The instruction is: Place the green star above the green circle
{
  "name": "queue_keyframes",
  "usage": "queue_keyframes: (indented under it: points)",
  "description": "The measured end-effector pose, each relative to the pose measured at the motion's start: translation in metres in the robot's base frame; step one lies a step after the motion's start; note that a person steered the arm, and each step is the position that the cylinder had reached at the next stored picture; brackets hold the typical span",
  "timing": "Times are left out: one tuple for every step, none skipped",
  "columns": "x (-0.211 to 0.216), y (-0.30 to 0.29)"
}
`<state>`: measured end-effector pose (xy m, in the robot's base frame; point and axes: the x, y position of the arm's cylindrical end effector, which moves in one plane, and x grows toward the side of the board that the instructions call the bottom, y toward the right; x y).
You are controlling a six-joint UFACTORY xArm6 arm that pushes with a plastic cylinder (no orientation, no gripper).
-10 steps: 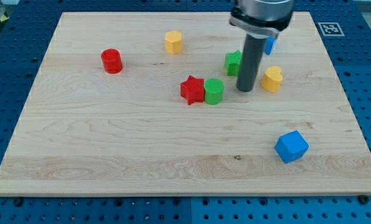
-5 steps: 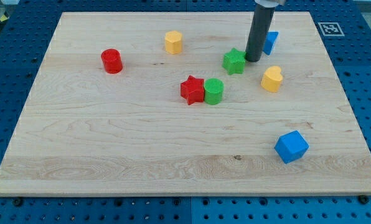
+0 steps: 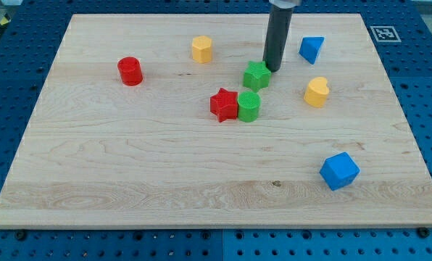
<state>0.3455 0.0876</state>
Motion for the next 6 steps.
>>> queue_keyframes:
  points:
    - [0.0,-0.008]
    - [0.015,0.004]
    - [0.029,-0.001]
    - [0.029,-0.007]
    - [0.005,-0.008]
    - [0.002,-0.029]
